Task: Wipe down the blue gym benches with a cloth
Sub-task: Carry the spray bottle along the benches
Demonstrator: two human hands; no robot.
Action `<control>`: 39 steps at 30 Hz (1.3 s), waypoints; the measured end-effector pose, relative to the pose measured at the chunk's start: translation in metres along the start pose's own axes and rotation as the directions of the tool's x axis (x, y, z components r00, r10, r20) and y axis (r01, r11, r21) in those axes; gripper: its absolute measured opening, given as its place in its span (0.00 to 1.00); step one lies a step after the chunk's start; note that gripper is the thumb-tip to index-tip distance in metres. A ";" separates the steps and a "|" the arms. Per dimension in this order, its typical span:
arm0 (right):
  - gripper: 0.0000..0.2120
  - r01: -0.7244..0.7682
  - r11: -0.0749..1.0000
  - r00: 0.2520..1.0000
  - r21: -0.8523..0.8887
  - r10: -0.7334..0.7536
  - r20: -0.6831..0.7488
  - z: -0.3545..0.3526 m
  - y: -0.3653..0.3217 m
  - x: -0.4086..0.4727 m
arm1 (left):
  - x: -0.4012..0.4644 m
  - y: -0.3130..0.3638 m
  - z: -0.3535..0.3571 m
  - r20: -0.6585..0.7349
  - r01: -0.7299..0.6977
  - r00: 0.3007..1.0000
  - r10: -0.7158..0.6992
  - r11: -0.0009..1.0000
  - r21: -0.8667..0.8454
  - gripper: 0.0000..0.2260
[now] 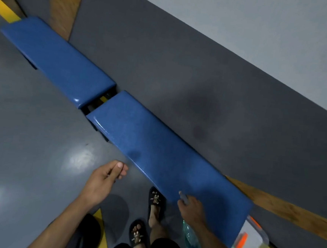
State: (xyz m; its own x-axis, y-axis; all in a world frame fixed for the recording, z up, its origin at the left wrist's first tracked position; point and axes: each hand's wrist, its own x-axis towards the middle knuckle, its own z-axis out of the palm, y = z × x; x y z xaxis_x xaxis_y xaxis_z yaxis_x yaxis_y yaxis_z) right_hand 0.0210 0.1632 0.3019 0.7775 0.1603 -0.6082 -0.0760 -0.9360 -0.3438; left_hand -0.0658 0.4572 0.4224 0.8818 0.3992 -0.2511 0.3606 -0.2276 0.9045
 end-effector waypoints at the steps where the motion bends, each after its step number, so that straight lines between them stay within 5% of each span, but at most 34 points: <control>1: 0.24 0.003 1.000 1.000 0.019 -0.003 -0.009 -0.007 -0.005 0.009 | 0.006 0.000 -0.002 -0.010 0.009 1.000 -0.009 1.000 0.001 0.13; 10: 0.09 -0.016 0.964 0.978 0.265 0.070 -0.195 -0.093 -0.042 0.093 | 0.077 0.017 -0.005 -0.015 0.002 1.000 -0.001 0.996 0.085 0.20; 14: 0.09 -0.021 0.973 0.975 0.228 0.071 -0.212 -0.099 -0.051 0.119 | 0.104 0.025 -0.002 -0.025 0.013 1.000 -0.010 0.996 0.093 0.22; 21: 0.12 0.186 0.982 0.980 -0.020 -0.184 0.076 -0.049 -0.072 0.126 | 0.132 0.021 -0.010 -0.068 0.062 0.996 -0.057 0.996 0.065 0.21; 26: 0.12 0.153 0.982 0.976 -0.111 -0.132 0.175 -0.026 -0.103 0.127 | 0.144 0.009 -0.027 -0.111 0.098 0.989 -0.094 0.995 0.026 0.18; 39: 0.14 0.019 0.999 0.991 0.043 -0.013 -0.131 -0.088 -0.195 0.200 | 0.207 0.003 -0.113 -0.055 0.075 0.996 -0.068 0.987 0.139 0.18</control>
State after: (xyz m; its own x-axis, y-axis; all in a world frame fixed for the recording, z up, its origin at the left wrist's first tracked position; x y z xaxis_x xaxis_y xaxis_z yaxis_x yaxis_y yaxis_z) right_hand 0.2459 0.3507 0.3102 0.8533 0.1303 -0.5048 -0.0879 -0.9185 -0.3856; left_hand 0.0834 0.6390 0.4121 0.8372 0.4621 -0.2925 0.4645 -0.3186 0.8263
